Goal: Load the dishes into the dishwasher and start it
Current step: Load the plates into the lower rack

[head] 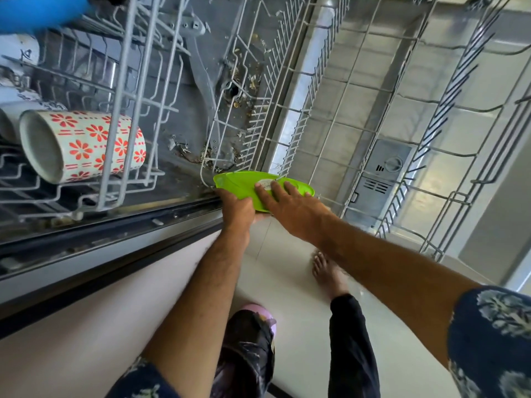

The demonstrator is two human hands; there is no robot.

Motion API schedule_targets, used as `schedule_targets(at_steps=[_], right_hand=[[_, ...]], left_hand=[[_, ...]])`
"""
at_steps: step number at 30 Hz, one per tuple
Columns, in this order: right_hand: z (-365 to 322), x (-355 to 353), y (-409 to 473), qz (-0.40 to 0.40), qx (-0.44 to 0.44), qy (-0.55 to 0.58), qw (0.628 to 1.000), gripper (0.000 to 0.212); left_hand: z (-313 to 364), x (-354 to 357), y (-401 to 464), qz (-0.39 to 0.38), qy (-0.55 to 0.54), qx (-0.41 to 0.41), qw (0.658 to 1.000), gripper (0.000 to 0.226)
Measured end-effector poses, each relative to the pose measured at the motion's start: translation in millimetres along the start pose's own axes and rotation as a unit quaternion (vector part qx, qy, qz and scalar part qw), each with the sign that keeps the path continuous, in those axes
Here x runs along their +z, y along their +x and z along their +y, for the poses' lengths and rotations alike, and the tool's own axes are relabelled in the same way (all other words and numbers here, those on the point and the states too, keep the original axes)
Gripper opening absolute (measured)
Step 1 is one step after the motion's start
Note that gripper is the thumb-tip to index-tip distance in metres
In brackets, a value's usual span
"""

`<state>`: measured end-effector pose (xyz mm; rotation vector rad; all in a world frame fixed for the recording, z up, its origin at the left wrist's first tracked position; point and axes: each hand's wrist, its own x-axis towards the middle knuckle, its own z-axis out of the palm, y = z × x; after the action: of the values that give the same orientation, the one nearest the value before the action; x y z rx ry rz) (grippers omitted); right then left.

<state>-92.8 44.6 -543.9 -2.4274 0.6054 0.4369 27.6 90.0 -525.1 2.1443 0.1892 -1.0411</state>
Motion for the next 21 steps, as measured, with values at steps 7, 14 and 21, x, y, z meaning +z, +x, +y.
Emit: schedule_targets(at_steps=[7,14,21], right_hand=[[-11,-5,12,-0.028,0.017,-0.015,0.999,0.074],[23,-3,-18,-0.01,-0.046,0.089,0.995,0.081],[37,-42,-139,0.033,-0.056,0.053,0.996,0.081]], left_hand=[[-2,-16,0,-0.052,0.185,-0.012,0.981,0.059],[-13,-15,-43,-0.007,0.379,0.104,0.92,0.062],[-20,-28,-156,0.013,0.669,0.29,0.684,0.074]])
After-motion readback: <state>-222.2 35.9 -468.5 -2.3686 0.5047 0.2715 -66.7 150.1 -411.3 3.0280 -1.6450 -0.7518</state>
